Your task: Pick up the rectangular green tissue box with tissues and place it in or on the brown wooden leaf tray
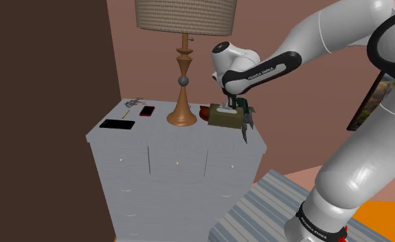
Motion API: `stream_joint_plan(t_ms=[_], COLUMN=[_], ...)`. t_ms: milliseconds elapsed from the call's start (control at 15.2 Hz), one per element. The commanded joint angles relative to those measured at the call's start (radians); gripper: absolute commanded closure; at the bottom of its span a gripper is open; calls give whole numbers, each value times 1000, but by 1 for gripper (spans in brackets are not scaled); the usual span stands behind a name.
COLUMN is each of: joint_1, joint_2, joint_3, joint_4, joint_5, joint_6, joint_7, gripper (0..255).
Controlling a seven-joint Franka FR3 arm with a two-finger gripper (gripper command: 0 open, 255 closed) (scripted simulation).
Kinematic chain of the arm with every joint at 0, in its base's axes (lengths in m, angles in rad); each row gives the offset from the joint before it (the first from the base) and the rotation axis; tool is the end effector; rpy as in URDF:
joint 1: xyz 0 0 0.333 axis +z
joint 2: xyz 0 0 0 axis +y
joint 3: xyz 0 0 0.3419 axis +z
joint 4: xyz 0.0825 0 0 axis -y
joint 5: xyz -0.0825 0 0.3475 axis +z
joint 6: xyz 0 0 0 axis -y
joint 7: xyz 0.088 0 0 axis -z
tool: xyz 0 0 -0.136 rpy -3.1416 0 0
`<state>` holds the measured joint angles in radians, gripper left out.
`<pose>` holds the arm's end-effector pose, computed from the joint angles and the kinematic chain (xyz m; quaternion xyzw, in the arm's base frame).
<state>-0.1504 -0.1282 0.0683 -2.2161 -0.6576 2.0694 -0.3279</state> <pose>0.4690 -0.0852 0.4592 0.9188 0.2715 -0.0677 0.2783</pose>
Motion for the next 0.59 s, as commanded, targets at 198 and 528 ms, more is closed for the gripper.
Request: stream_joint_plan(t_ms=[198,528], joint_1=[-8,-33], joint_2=[49,211], joint_3=[-10,-32], joint_4=[97,318], joint_5=[9,15], joint_6=[-29,-54], joint_7=[-45,-120], gripper=[255,255])
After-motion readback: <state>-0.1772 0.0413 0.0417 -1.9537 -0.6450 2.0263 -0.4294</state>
